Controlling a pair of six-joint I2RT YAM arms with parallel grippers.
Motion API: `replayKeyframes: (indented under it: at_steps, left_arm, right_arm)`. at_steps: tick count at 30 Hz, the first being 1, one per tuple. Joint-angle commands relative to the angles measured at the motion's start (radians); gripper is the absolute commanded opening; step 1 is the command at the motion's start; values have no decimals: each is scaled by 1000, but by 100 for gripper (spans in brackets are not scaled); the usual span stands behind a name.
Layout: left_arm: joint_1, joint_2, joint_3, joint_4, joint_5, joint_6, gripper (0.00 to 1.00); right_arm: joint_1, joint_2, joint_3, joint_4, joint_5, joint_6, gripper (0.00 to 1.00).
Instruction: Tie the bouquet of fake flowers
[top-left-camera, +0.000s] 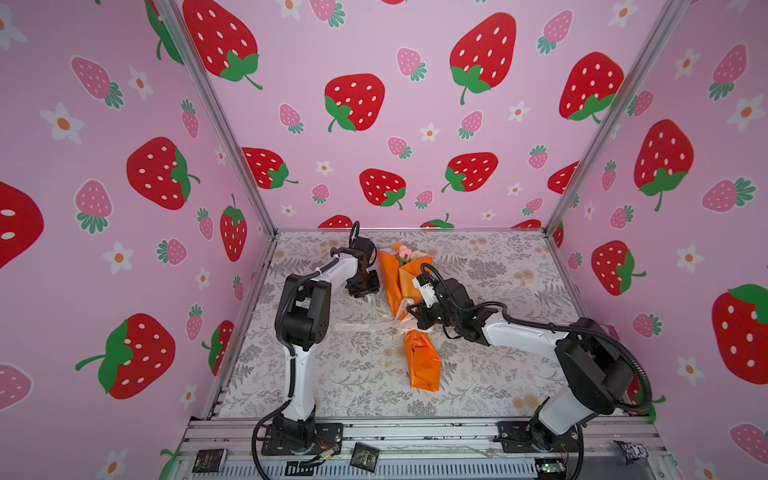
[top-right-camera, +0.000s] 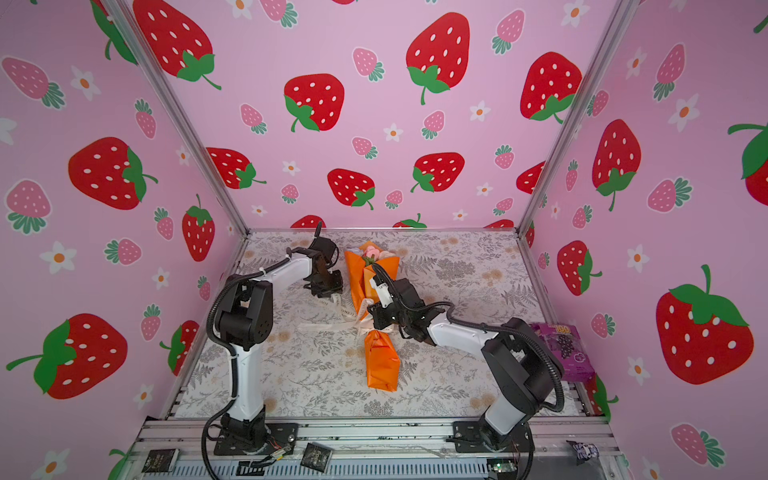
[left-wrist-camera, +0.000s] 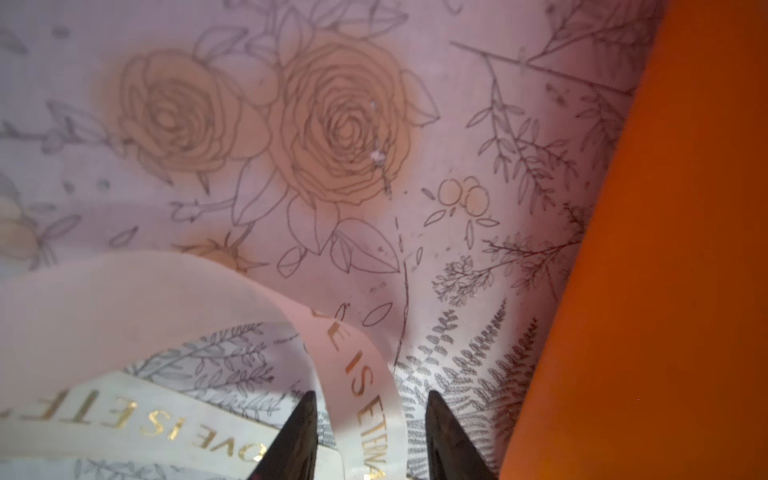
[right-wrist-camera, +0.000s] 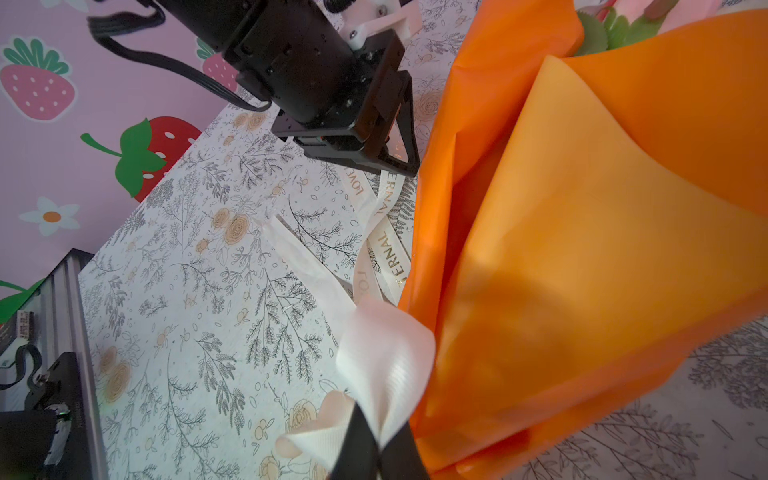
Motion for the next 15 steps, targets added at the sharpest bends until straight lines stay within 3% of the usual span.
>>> replayKeyframes:
  at_steps: [1,3,7,15]
  left_arm:
    - [-3,4,16,-31,7,17,23]
    - [-2,-39,2,-30,16,15,12]
    - [-4,-200,-56,0,48,-1,1]
    - [-22,-580,-253,31,93,-74,0]
  right_arm:
    - [3,12,19,-30,25,-5,3]
    - [3,10,19,-34,33,3,3]
    - [1,4,22,-35,51,23,3]
    - [-19,-9,28,-15,35,88,4]
